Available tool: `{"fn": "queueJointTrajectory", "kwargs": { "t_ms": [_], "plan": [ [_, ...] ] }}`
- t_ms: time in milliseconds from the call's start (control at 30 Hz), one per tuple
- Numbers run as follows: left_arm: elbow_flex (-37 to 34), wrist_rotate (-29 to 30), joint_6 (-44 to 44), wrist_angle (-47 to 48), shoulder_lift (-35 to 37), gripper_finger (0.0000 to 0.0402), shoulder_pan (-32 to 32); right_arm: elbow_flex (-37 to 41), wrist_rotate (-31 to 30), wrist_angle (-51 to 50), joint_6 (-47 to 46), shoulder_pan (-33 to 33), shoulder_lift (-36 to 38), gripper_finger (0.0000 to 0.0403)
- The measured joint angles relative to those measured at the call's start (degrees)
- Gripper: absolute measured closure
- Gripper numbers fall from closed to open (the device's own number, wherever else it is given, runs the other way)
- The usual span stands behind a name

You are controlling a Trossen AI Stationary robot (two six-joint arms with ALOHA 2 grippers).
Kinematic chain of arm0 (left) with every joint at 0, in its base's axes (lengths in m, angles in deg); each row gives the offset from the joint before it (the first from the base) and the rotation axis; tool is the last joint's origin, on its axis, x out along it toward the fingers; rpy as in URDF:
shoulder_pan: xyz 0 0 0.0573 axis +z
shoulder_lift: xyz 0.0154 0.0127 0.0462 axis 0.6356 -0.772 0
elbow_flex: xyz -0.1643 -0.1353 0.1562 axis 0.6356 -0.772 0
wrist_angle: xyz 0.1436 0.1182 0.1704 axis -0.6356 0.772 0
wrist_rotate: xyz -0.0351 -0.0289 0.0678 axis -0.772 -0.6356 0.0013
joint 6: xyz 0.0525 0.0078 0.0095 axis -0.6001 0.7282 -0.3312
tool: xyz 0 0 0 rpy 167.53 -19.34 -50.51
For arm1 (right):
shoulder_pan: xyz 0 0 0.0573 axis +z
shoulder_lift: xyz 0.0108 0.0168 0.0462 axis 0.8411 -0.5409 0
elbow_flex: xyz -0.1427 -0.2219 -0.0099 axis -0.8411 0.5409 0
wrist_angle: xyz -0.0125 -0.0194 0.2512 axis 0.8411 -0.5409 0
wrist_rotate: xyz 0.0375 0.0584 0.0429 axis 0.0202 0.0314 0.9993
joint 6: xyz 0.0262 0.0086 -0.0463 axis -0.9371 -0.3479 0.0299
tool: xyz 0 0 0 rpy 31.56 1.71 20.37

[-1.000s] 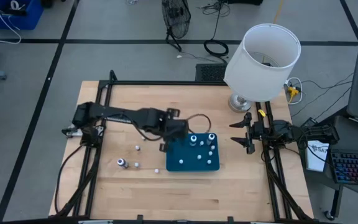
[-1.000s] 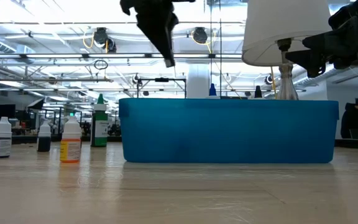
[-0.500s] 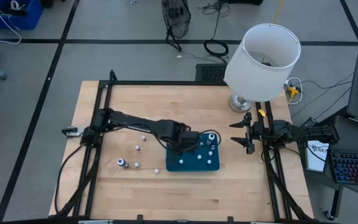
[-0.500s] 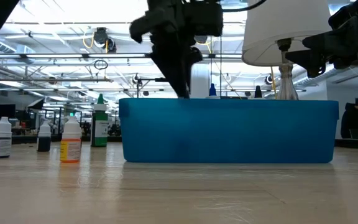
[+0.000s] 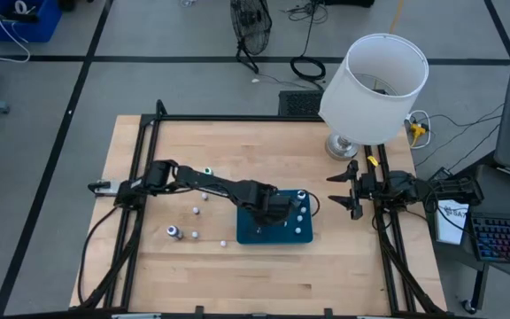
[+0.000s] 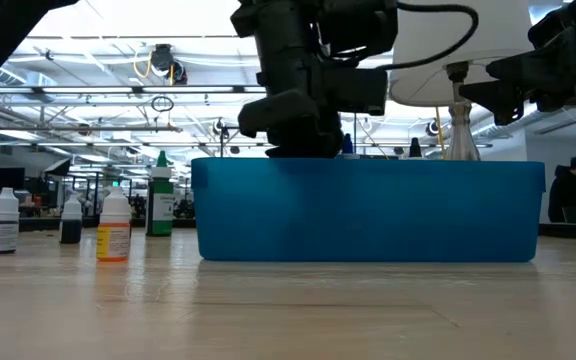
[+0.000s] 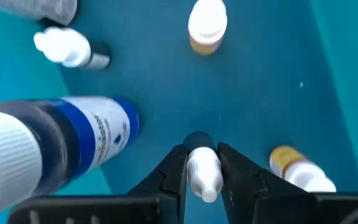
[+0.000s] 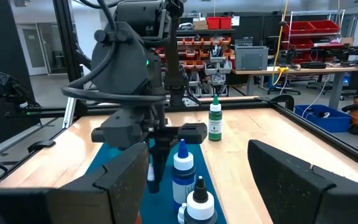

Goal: Pick & Place food coloring
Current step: Put the small black food coloring bottle into the blue bin

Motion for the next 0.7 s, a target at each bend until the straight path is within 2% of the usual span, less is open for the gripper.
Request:
{"fn": "queueJointTrajectory", "kwargs": {
  "t_ms": [533,700],
  "plan": [
    [-1.8,-1.1,2.2,0.0,-0.1,0.0329,-1.9,0.0,0.0,0.0,0.0,0.0,0.0,0.0140],
    [-3.0,-2.4,2.9,-0.5,0.0,0.0283,-1.9,0.0,0.0,0.0,0.0,0.0,0.0,0.0140]
  ]
}}
